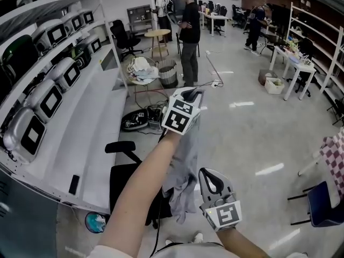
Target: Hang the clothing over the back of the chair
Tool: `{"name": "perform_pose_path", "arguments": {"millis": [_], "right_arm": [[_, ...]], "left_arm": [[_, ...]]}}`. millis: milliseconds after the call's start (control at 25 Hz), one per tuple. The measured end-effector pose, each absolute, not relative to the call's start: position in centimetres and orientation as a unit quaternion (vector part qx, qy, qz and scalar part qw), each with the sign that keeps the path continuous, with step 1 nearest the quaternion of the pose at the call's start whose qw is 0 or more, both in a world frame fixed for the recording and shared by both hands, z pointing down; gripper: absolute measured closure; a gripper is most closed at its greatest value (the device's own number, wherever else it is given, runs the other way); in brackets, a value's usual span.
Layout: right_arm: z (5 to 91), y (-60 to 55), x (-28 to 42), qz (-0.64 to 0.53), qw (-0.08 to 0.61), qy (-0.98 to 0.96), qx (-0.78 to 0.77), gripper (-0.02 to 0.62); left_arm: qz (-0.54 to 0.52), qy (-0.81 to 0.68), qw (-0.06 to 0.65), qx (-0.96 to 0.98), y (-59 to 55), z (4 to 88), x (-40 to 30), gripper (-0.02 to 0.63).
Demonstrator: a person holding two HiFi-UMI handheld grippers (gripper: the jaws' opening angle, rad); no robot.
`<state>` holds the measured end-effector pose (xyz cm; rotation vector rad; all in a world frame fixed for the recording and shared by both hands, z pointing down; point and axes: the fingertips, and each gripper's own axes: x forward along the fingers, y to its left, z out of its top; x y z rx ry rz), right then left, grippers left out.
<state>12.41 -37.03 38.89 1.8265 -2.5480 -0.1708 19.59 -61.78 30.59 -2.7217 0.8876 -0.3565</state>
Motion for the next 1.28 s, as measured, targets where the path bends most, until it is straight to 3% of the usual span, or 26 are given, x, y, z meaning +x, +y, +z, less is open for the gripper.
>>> {"name": "perform_pose_path", "arguments": {"millis": [80, 120, 160, 200, 280, 520, 680, 760, 920, 1280], "right_arm": [[39.1, -37.0, 12.4, -0.053, -0.002, -0.813, 0.580, 0.578], [39.2, -37.0, 12.3, -0.052, -0.004, -0.814, 0.578, 0.578], [39.2, -36.9, 12.3, -0.053, -0.006, -0.816, 0.576, 0.578], [39.2, -36.9, 12.2, -0.053, -0.008, -0.817, 0.574, 0.578], [39.2, -36.7, 11.9, -0.054, -0.011, -0.819, 0.572, 0.578], [39.0, -36.3, 11.0, -0.053, -0.018, -0.823, 0.566, 0.578], [39.3, -35.4, 10.4, -0.051, -0.020, -0.824, 0.564, 0.578], [39.5, -35.0, 10.1, -0.049, -0.018, -0.824, 0.565, 0.578], [40.1, -33.7, 9.2, -0.043, -0.019, -0.822, 0.567, 0.578], [42.7, -30.6, 7.7, -0.023, -0.004, -0.834, 0.552, 0.578]], "left_arm": [[-0.161, 0.282, 0.105, -0.940, -61.3, 32.4, 19.9, 0.578], [-0.175, 0.273, 0.100, -0.941, -61.0, 33.0, 19.9, 0.544], [-0.187, 0.266, 0.097, -0.941, -60.7, 33.4, 19.9, 0.459], [-0.195, 0.260, 0.092, -0.941, -60.5, 33.8, 19.9, 0.414], [-0.208, 0.249, 0.077, -0.943, -59.9, 34.3, 19.5, 0.382], [-0.252, 0.213, 0.052, -0.942, -57.3, 36.3, 17.3, 0.347], [-0.173, 0.257, 0.087, -0.947, -53.6, 34.0, 14.6, 0.347], [-0.121, 0.294, 0.116, -0.941, -50.5, 32.6, 12.8, 0.353], [-0.053, 0.316, 0.132, -0.938, -44.0, 31.7, 9.8, 0.575], [0.067, 0.423, -0.010, -0.904, -34.2, 38.8, 0.0, 0.598]]}}
